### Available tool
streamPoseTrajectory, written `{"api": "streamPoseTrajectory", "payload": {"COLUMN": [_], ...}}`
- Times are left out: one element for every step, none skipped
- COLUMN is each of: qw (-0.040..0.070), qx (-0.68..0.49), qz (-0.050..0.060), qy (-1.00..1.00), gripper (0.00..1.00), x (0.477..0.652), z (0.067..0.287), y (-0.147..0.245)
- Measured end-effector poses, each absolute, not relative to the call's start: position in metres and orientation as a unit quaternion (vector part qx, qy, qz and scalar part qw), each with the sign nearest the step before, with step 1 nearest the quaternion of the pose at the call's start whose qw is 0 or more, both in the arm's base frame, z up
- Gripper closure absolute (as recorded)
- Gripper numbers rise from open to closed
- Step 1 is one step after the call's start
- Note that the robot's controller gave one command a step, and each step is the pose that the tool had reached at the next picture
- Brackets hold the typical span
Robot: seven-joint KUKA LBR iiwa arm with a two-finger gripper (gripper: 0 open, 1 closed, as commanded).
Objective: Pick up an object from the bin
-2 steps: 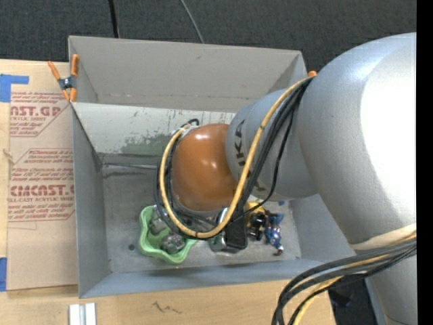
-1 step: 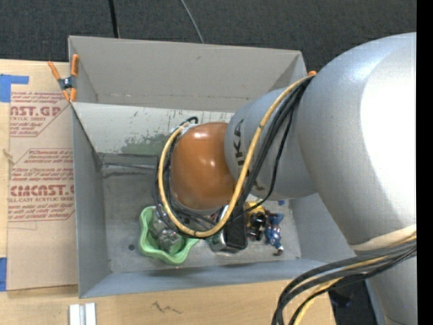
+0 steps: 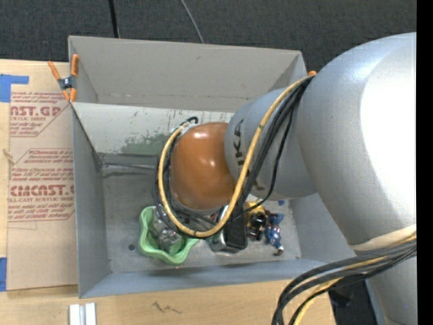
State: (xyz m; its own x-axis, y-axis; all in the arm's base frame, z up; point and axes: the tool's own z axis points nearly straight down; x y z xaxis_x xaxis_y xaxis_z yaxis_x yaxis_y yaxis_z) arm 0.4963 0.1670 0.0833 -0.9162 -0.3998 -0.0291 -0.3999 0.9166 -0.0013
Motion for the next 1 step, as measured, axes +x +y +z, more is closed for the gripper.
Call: {"api": "streamPoseTrajectory", "payload": {"qw": [0.014], "qx": [-0.205], "qz": [0.002], "qy": [0.979], "gripper": [1.0], "x": [0.4964], "z": [0.0836], "y": [0.1672]}}
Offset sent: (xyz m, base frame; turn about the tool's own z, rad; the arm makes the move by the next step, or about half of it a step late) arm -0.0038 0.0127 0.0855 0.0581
